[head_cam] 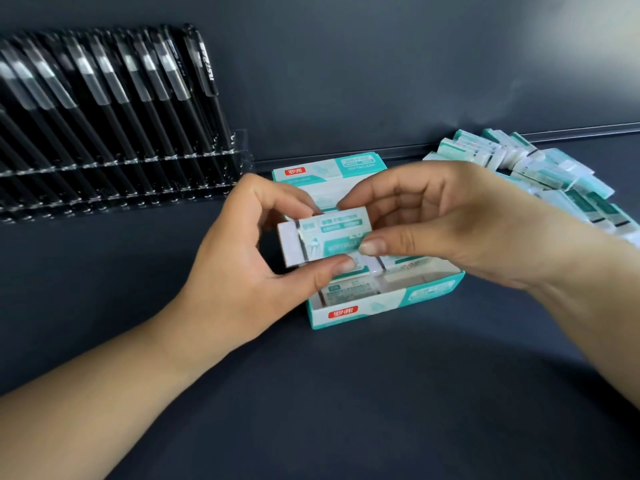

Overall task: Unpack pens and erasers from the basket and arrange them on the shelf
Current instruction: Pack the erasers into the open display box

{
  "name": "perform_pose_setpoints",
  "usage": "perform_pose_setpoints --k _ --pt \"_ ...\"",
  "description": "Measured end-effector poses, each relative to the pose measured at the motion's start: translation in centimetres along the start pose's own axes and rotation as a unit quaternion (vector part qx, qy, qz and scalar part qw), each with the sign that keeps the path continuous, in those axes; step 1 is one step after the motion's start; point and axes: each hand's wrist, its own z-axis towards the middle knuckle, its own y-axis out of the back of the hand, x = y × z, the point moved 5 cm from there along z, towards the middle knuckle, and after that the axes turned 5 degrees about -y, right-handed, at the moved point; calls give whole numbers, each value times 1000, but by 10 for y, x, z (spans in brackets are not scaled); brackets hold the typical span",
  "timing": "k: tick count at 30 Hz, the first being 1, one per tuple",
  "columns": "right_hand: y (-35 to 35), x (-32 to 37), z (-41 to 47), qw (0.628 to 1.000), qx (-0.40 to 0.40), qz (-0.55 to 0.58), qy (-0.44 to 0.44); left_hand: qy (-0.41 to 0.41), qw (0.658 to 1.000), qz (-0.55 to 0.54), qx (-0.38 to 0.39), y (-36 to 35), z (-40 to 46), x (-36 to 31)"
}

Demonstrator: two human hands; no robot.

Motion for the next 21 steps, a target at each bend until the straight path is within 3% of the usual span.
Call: perform_pose_setpoints --k 7,10,16,21 --pt "16 -3 -4 998 -11 58 -34 48 999 -10 17 4 -1 10" --pt "18 2 -7 994 -62 -84 9 50 999 5 0 5 -1 12" --pt "12 11 -10 930 -86 -349 80 60 997 26 37 -2 -2 13" --pt "35 5 -17 924 -45 -379 -29 90 975 123 162 -10 -7 19"
